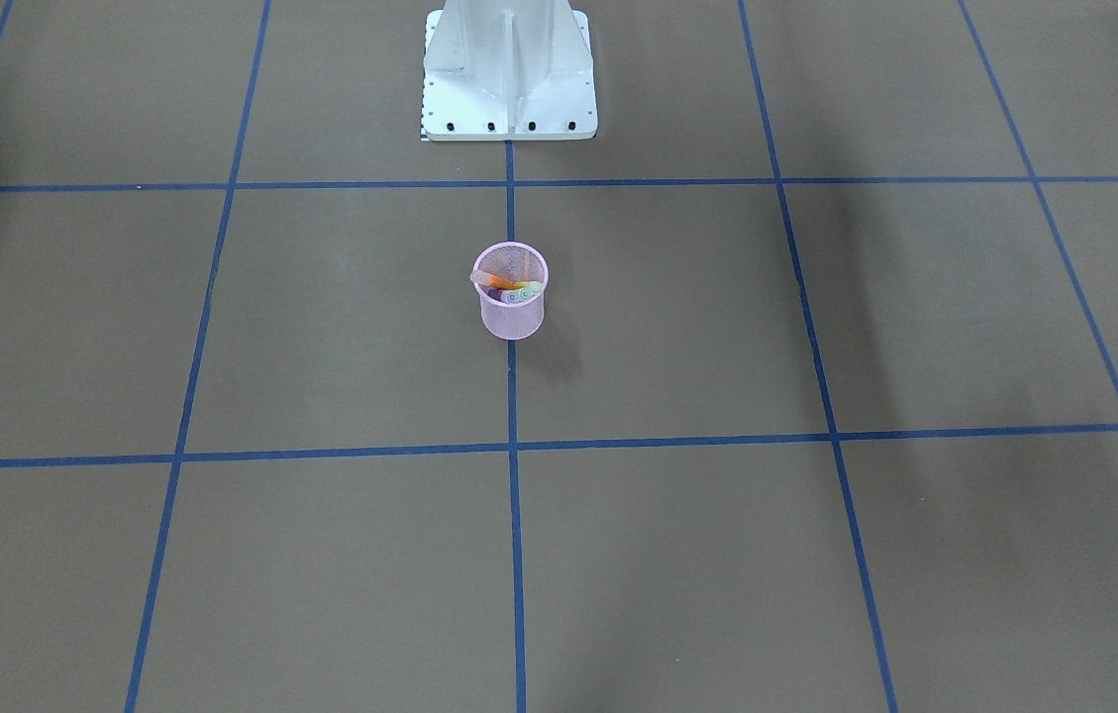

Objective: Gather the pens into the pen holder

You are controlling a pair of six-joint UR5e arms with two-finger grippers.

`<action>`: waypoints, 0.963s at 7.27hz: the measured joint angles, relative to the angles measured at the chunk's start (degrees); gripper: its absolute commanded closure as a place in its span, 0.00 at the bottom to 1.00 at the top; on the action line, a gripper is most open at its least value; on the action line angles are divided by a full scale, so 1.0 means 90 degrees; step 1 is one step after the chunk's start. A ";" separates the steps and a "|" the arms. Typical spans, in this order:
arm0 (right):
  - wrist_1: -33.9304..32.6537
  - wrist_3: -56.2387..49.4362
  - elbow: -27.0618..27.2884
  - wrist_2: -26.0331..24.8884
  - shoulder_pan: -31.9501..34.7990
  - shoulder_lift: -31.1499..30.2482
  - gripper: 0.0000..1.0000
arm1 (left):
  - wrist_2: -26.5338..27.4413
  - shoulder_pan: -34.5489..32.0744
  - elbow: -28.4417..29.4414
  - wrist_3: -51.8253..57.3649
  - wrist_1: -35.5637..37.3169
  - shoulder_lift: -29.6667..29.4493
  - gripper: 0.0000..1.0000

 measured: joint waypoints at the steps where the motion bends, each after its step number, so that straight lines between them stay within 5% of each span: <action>1: 0.0000 0.0002 0.0005 0.0000 0.0000 0.0007 0.00 | -0.0082 -0.0121 -0.0297 -0.0006 0.0081 0.0201 0.00; 4: 0.0008 -0.0002 0.0050 0.0000 0.0005 0.0013 0.00 | -0.0222 -0.0227 -0.1050 -0.0058 0.0194 0.0711 0.00; 7: 0.0012 -0.0004 0.0084 0.0006 0.0006 0.0009 0.00 | -0.0289 -0.0224 -0.1059 -0.0071 0.0123 0.0726 0.00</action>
